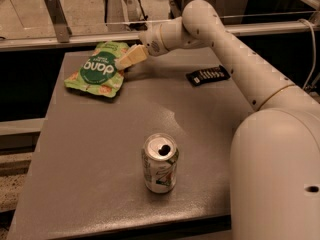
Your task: Move green rice chip bag near 7up can
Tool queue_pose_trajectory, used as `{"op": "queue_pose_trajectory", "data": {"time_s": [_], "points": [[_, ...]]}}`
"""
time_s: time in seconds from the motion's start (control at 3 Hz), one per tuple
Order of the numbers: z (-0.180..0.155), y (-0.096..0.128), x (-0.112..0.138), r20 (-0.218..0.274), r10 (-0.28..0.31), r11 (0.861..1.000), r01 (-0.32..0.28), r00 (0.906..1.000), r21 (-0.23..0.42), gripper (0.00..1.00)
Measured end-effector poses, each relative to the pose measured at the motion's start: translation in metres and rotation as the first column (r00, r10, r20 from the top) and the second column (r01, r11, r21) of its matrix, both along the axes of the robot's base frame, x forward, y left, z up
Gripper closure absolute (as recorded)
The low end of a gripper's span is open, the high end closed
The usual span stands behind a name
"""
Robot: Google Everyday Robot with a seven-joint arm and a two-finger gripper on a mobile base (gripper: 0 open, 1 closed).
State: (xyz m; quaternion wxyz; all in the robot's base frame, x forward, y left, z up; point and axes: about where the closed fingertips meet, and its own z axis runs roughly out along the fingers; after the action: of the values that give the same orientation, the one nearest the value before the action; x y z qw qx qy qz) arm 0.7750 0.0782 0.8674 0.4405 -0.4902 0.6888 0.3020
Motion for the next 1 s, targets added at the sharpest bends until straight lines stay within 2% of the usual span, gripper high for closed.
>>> {"op": "queue_pose_trajectory", "data": {"time_s": [0.33,0.67,1.0], "points": [[0.0,0.021,0.001,-0.073,0.051,0.995,-0.044,0.996,0.089,0.0],[-0.002,0.034,-0.013,-0.158,0.119,0.986,-0.099,0.9802,0.132,0.18],[-0.003,0.042,-0.029,-0.213,0.176,0.979,-0.149,0.9612,0.136,0.41]]}}
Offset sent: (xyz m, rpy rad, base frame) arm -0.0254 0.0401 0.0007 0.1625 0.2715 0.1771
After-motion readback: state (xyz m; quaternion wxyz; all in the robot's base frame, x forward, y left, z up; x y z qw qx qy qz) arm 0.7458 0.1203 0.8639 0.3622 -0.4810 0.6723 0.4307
